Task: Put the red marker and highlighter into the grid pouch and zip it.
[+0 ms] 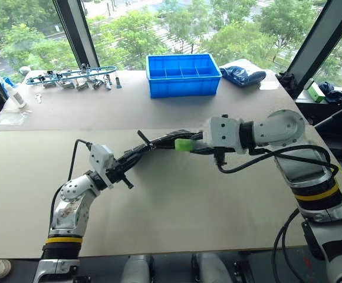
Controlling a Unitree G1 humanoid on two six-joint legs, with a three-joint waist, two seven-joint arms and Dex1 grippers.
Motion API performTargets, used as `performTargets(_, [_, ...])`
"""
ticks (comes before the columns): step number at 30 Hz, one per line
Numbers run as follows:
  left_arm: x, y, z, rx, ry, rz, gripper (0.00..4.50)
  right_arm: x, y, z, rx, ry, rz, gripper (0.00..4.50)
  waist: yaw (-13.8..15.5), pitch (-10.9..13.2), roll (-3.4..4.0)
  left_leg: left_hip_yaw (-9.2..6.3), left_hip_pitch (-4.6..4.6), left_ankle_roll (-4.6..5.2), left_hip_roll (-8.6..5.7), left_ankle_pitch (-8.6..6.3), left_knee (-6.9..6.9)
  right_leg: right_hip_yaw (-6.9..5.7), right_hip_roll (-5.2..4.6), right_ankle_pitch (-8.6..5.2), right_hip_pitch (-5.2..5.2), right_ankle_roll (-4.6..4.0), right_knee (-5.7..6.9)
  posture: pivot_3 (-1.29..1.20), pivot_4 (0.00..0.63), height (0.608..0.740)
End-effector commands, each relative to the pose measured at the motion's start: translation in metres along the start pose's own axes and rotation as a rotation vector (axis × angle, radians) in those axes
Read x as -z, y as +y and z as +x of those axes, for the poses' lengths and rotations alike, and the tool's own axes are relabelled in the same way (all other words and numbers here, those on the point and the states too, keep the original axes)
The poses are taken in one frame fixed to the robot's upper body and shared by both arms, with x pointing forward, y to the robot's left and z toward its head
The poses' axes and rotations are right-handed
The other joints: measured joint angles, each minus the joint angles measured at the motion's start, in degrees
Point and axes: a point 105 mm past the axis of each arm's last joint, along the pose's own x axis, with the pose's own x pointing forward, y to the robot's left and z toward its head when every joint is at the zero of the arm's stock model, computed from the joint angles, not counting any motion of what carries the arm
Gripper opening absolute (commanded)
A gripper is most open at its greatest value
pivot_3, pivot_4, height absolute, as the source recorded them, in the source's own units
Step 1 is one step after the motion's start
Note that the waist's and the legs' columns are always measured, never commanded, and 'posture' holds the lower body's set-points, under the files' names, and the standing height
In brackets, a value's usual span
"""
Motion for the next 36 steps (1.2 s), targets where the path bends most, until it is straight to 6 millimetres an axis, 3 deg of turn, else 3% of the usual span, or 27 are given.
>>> performTargets(1, [-0.009, 0.002, 0.002, 0.013, -0.025, 0.029, 0.00, 0.007, -0.012, 0.007, 0.115, 0.177, -0.173, 0.98, 0.10, 0.00, 0.00, 0.09, -0.02, 0.00, -0.01, 0.00, 0.01, 0.00, 0.00, 0.00, -0.01, 0.01, 0.00, 0.00, 0.150, 0.740])
performTargets(7, [-0.009, 0.001, 0.003, 0.019, -0.024, 0.030, 0.00, 0.001, -0.005, 0.026, 0.148, 0.207, -0.164, 0.98, -0.06, 0.00, 0.00, 0.19, -0.13, -0.05, 0.02, 0.04, 0.04, 0.01, 0.05, -0.01, -0.10, 0.02, -0.02, 0.00, 0.150, 0.740])
performTargets(18, [-0.001, -0.002, 0.003, 0.048, 0.004, 0.049, 0.00, -0.004, -0.016, 0.030, 0.174, 0.202, -0.123, 0.98, -0.20, 0.00, 0.00, 0.19, -0.13, -0.04, 0.01, 0.03, 0.07, -0.02, 0.05, -0.01, -0.07, 0.03, -0.03, 0.00, 0.150, 0.740])
performTargets(24, [0.001, -0.004, 0.003, 0.058, 0.011, 0.054, 0.00, -0.001, -0.026, 0.039, 0.204, 0.254, -0.235, 0.98, -0.28, 0.00, 0.00, 0.19, -0.12, -0.04, 0.01, 0.03, 0.06, -0.02, 0.06, -0.01, -0.07, 0.03, -0.03, 0.00, 0.150, 0.740])
performTargets(29, [-0.004, -0.003, 0.005, 0.056, 0.001, 0.056, 0.00, 0.002, -0.016, 0.054, 0.190, 0.260, -0.311, 0.98, -0.36, 0.00, 0.00, 0.20, -0.12, -0.04, 0.03, 0.04, 0.04, -0.02, 0.08, -0.02, -0.09, 0.01, -0.02, 0.00, 0.150, 0.740])
performTargets(36, [-0.009, 0.000, 0.005, 0.044, -0.015, 0.049, 0.00, 0.011, -0.033, 0.021, 0.244, 0.280, -0.265, 0.98, -0.02, 0.00, 0.00, 0.19, -0.17, -0.05, 0.01, 0.04, 0.09, -0.03, 0.04, -0.02, -0.08, 0.03, -0.03, 0.00, 0.150, 0.740])
